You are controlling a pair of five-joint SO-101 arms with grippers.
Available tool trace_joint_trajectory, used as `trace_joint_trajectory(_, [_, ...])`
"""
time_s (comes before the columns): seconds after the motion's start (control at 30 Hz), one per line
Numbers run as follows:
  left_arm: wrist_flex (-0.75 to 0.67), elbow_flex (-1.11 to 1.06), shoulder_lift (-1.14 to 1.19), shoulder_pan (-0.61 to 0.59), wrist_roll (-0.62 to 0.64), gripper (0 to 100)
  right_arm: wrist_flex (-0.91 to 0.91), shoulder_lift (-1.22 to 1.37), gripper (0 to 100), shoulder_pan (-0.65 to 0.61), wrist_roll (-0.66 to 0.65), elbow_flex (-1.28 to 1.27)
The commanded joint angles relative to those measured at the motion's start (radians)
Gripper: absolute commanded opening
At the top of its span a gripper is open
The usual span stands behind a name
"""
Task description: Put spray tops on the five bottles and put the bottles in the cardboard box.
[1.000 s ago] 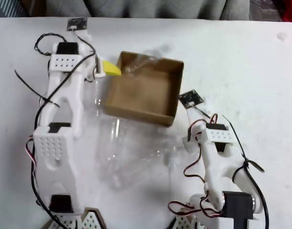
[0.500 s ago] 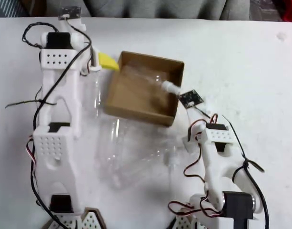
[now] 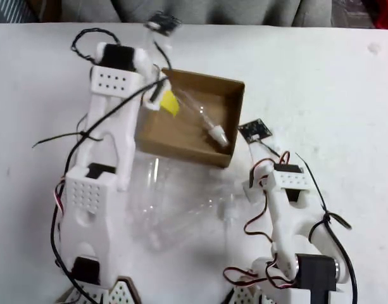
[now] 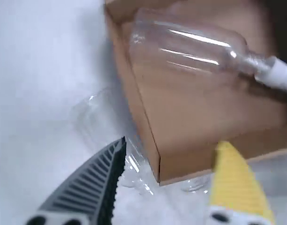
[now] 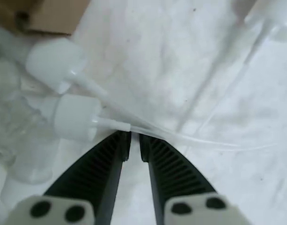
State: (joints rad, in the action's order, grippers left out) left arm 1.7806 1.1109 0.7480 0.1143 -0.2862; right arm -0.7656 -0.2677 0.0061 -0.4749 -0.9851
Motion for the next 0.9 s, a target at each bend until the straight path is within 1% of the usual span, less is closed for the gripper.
trace_joint_trajectory(0.0, [0.008,0.057,-0.027,0.030,-0.129,9,0.015,-0.033,1.6,0.010,0.009,0.005])
trace_joint_trajectory(0.13, [0.009,0.057,-0.050,-0.038,-0.012,10,0.030,-0.033,1.6,0.010,0.009,0.006])
trace_joint_trajectory(0.23, [0.011,-0.020,-0.128,-0.073,0.008,9,0.033,-0.033,1.6,0.010,0.009,0.006])
trace_joint_trajectory(0.3, [0.011,-0.126,-0.214,-0.076,0.009,9,0.035,-0.033,1.6,0.010,0.009,0.006])
trace_joint_trajectory(0.43, [-0.002,-0.420,-0.441,-0.074,0.009,10,0.035,-0.033,1.6,0.008,0.009,0.006])
trace_joint_trajectory(0.53, [-0.060,-0.671,-0.610,-0.084,0.009,10,0.035,-0.033,1.6,0.008,0.009,0.006])
trace_joint_trajectory(0.6, [-0.129,-0.853,-0.730,-0.102,0.009,10,0.035,-0.033,1.6,0.007,0.009,0.006])
trace_joint_trajectory(0.73, [-0.328,-1.247,-0.981,-0.151,0.009,10,0.035,-0.033,1.6,0.005,0.009,0.006])
trace_joint_trajectory(0.87, [-0.496,-1.583,-1.211,-0.173,0.009,10,0.035,-0.033,1.6,0.010,0.009,0.008])
